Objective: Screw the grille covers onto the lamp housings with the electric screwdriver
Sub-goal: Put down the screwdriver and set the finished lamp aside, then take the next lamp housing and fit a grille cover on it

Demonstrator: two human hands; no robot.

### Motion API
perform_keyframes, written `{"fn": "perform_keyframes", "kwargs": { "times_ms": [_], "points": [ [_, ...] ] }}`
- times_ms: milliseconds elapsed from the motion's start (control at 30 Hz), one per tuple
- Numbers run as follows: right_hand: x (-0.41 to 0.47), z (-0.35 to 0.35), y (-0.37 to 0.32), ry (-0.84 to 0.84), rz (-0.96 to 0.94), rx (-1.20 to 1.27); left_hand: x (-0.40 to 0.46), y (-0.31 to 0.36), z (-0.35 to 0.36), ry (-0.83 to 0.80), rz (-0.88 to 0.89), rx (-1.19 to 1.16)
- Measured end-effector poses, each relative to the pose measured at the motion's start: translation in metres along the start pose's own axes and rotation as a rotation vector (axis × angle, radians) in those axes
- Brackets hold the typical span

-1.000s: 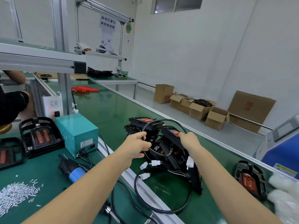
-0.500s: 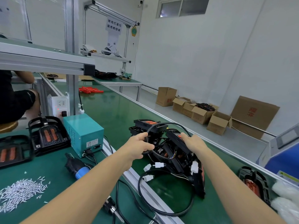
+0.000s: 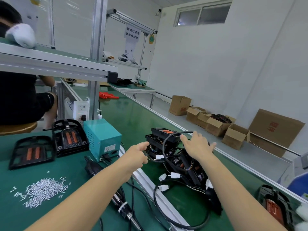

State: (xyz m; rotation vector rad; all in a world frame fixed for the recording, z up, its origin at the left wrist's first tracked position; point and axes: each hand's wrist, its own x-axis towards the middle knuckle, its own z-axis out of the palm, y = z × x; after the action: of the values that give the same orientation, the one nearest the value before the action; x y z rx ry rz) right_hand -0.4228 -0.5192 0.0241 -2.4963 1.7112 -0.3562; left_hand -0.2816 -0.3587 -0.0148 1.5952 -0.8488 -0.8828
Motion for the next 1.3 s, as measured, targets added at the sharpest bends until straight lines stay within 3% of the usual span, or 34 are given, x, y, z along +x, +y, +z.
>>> {"fn": "perform_keyframes", "kwargs": {
  "times_ms": [467,600,733,867,1300],
  "points": [
    [-0.097,0.069,-0.132,-0.207,-0.494,0.195,-0.049,-0.038,-0.084,0.266,0.001,0.249],
    [-0.122,0.084,-0.172,-0.277,-0.539,0.272,-0.071,-0.047,-0.111,0.353,-0.002,0.479],
    [-0.149,0.095,-0.203,-0.329,-0.63,0.261,-0.093,-0.058,-0.137,0.422,-0.132,0.954],
    [-0.179,0.107,-0.228,-0.397,-0.715,0.225,-0.12,-0.08,-0.161,0.467,-0.256,1.161],
    [-0.256,0.143,-0.304,-0.549,-0.901,0.185,-0.205,-0.125,-0.231,0.643,-0.431,1.093]
  ]
}}
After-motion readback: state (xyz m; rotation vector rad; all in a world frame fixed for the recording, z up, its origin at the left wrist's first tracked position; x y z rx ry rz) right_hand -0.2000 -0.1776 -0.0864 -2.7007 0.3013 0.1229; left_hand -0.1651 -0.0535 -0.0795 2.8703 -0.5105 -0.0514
